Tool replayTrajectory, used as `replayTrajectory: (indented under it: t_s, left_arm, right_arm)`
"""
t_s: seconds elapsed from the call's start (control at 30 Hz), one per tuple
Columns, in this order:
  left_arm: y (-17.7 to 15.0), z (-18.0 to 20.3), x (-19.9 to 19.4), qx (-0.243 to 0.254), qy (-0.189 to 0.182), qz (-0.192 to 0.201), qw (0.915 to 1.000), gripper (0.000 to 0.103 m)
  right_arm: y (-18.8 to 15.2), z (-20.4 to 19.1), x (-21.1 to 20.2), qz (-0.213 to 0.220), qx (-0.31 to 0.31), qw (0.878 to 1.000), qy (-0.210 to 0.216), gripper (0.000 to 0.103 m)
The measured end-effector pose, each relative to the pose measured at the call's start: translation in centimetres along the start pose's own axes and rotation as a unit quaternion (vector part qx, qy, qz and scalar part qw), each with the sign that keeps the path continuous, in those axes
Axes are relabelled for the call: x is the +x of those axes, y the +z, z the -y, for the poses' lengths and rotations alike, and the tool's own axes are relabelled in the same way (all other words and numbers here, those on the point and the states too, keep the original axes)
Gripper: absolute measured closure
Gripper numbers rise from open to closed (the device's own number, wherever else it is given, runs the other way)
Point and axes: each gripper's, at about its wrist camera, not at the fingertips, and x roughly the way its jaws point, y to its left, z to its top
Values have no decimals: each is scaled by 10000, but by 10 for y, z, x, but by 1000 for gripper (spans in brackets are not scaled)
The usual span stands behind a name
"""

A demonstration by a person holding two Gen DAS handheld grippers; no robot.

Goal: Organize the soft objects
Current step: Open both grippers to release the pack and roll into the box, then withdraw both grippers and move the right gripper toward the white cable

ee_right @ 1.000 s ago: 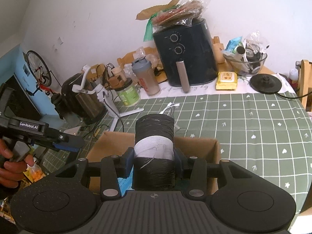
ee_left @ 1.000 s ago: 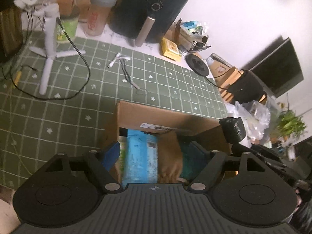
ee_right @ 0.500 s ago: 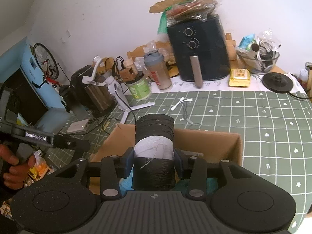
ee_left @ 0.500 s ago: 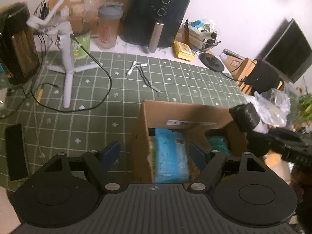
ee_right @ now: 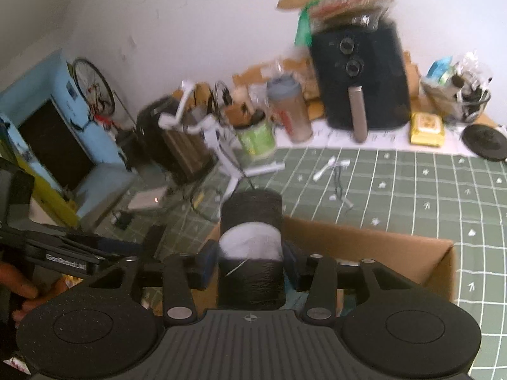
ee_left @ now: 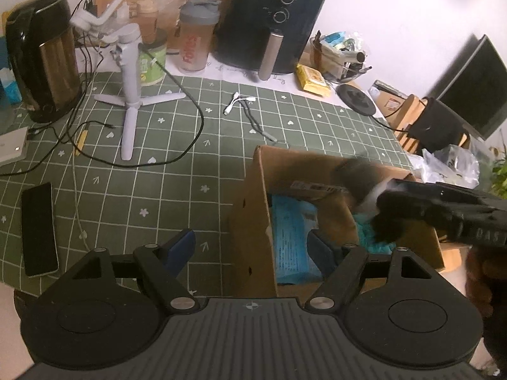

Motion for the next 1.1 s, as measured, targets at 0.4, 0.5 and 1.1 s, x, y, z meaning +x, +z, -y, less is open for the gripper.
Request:
replayTrajectory:
  t_s: [0.4,0.5,1.1]
  left_arm:
    - [4,-2,1,-51,-46,24,10000,26]
    - [8,0,4,-15,-89,36,10000,26]
    - [38,24,24,409,-327,29,9986,26]
  right_arm:
    - [-7,8,4,-317,-69,9990,-297,0]
    - [-7,13,0,-279,-29,9989,-374,0]
    - [-1,64,-31,-19,273,9943,-1027,0]
